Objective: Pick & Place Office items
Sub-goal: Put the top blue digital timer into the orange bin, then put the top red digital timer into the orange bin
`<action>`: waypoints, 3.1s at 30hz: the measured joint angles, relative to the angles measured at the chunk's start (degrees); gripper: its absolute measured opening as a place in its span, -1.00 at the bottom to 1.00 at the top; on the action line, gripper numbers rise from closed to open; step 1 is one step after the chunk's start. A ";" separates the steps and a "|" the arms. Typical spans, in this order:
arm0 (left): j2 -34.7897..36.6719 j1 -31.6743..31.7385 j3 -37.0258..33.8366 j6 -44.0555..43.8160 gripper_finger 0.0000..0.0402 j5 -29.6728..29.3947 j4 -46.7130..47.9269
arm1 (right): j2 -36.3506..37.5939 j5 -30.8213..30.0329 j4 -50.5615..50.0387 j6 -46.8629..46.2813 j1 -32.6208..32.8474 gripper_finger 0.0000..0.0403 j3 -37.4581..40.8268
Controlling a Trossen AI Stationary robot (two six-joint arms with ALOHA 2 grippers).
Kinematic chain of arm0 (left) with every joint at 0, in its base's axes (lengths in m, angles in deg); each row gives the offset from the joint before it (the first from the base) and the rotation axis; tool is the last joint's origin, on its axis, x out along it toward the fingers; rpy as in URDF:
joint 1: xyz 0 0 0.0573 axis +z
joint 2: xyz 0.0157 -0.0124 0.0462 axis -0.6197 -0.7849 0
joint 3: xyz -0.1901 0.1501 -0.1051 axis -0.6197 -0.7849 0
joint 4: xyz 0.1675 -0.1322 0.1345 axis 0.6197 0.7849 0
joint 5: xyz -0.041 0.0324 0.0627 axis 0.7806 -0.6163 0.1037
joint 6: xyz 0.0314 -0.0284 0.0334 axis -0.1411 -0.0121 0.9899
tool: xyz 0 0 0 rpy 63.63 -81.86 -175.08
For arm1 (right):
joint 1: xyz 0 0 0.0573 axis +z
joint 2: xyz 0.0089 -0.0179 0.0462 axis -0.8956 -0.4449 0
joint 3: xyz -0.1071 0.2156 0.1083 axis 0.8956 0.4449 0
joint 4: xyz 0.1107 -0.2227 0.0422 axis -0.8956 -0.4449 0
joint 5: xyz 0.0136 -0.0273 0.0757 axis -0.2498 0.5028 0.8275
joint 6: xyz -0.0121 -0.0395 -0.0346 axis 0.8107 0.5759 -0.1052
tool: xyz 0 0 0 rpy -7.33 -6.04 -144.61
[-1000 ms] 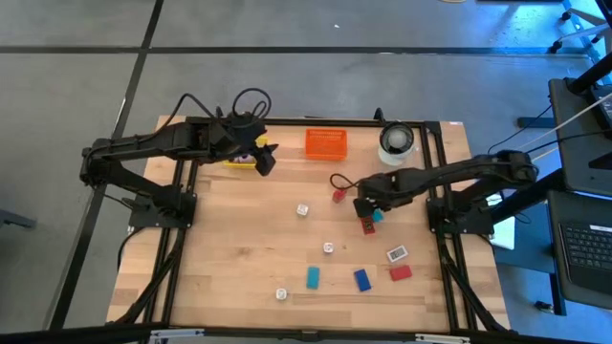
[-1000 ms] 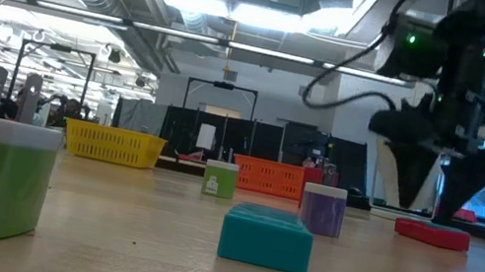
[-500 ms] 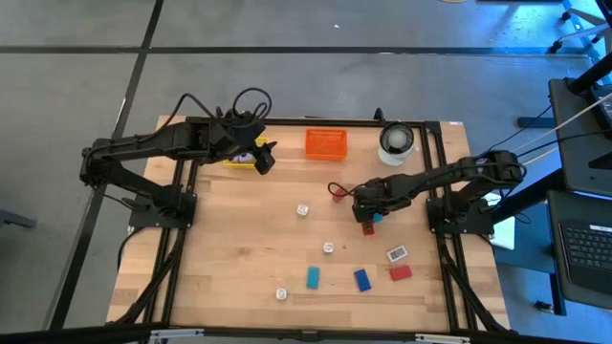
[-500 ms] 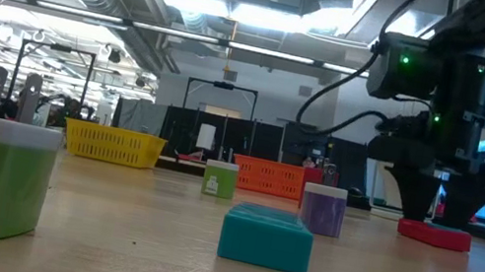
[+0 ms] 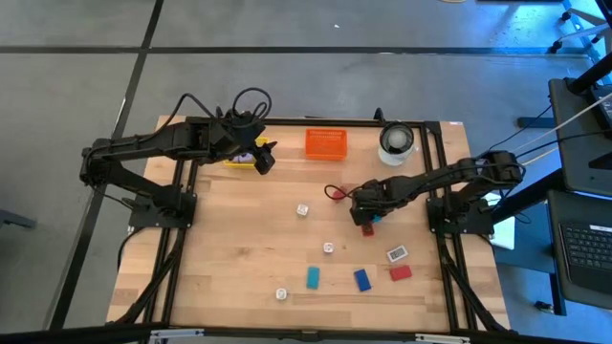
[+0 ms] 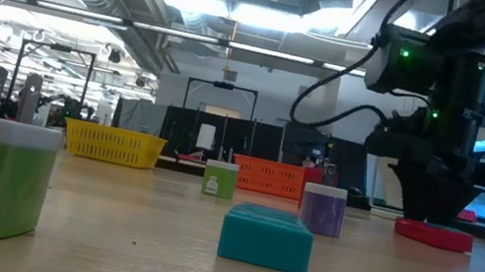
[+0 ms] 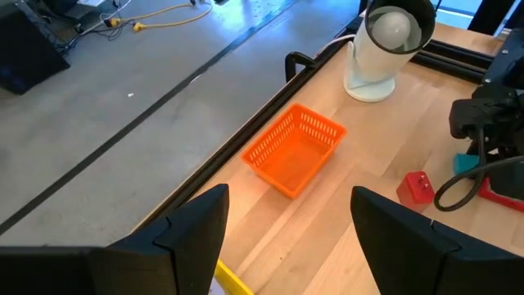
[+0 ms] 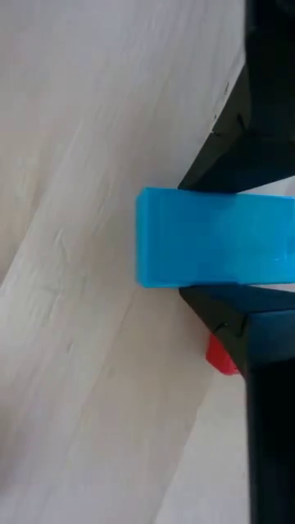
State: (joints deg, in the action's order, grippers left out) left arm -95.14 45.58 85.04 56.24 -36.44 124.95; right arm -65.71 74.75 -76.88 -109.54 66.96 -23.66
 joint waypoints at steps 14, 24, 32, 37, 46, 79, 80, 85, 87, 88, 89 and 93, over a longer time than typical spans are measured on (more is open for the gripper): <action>-0.04 0.00 0.00 -2.58 0.26 0.07 0.06 | 1.58 -25.49 -4.16 12.40 -1.70 -0.23 -19.27; -0.04 0.00 0.00 -3.04 0.26 -1.62 0.23 | 1.62 -36.55 17.76 42.27 -3.77 -0.19 -29.53; -0.04 -0.07 0.00 -3.23 0.26 -1.62 0.39 | 0.78 -32.23 25.56 50.57 -7.54 -0.19 -29.68; -0.04 -0.07 0.00 -3.52 0.26 -1.64 0.41 | -4.43 -27.32 24.50 48.26 -13.29 -0.19 -29.66; -0.04 -0.07 0.00 -6.74 0.26 -1.58 0.41 | -18.10 -19.48 24.71 45.26 -21.38 -0.19 -29.62; -0.04 -0.07 0.00 -10.61 0.26 1.53 2.70 | -14.67 -8.67 15.27 39.85 -24.30 0.50 -29.64; -0.04 -0.07 0.00 -10.58 0.26 1.53 3.28 | -13.22 -6.70 12.87 39.22 -24.27 0.51 -29.64; -0.04 -0.07 0.00 -10.53 0.26 1.51 5.39 | -6.74 4.81 -0.22 36.68 -21.93 0.53 -29.68; -0.04 -0.07 0.00 -9.63 0.26 1.57 6.04 | -5.44 8.21 -6.53 34.45 -19.62 0.53 -29.66; -0.04 -0.07 0.00 -9.04 0.26 1.77 6.21 | -5.05 8.75 -9.06 33.07 -18.16 0.52 -29.66; -0.04 -0.07 0.00 -8.51 0.26 1.94 6.66 | -4.82 8.54 -12.09 31.47 -16.51 0.52 -29.66; -0.04 -0.17 0.00 -7.08 0.26 2.29 8.25 | -5.22 5.08 -20.78 23.45 -8.91 0.50 -29.66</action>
State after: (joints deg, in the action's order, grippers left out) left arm -95.18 45.41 85.04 49.16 -34.15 133.20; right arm -70.93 79.84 -97.66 -86.09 58.04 -53.32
